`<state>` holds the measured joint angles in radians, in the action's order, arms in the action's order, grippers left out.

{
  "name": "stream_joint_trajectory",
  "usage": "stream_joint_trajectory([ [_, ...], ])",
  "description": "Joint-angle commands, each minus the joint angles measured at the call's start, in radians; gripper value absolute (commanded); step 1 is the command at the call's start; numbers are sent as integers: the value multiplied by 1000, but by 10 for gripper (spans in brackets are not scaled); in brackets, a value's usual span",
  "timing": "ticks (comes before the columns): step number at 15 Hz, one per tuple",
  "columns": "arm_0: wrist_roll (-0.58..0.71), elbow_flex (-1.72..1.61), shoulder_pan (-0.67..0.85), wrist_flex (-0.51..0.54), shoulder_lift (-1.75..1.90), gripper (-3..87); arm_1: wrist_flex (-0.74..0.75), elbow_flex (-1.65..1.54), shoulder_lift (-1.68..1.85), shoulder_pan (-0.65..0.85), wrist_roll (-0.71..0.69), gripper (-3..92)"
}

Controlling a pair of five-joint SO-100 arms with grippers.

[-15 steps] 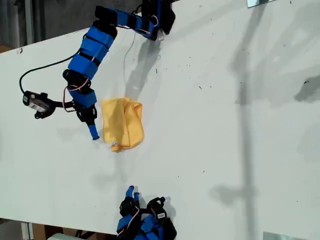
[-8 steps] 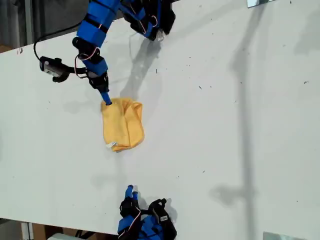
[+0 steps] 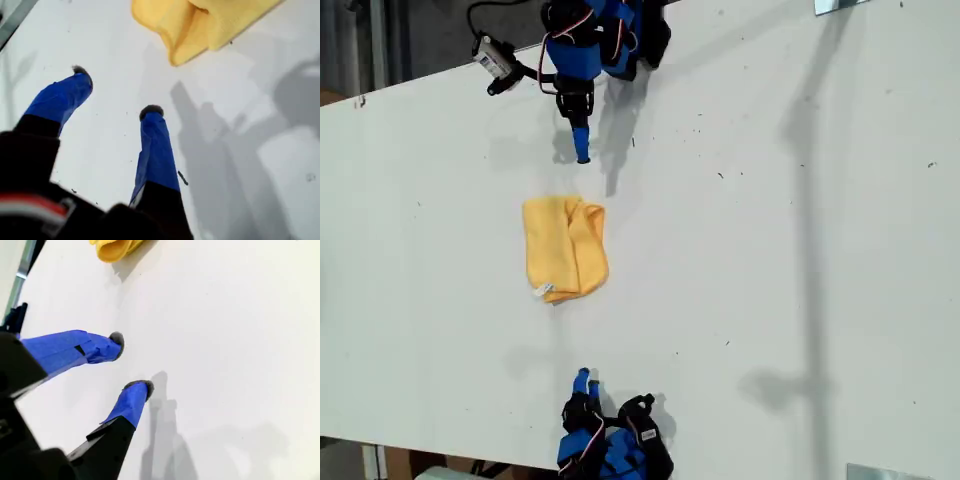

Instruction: Grasp corners of a square towel and fold twice.

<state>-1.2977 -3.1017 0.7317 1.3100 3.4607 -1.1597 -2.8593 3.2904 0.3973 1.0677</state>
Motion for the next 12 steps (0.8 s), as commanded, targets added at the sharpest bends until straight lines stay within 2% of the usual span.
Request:
stream_joint_trajectory([
  [1,55,-11,-18,5,5,123,-89,3,-3,35,15,154],
  [3,20,-11,-40,5,5,123,-219,-5,-3,80,137,136],
  [4,103,-12,-38,3,5,123,-252,-5,-3,91,193,135],
  [7,249,-15,-38,-3,5,123,-261,12,-3,78,215,142],
  [12,244,-15,-38,-3,5,123,-268,8,-3,98,216,147],
])
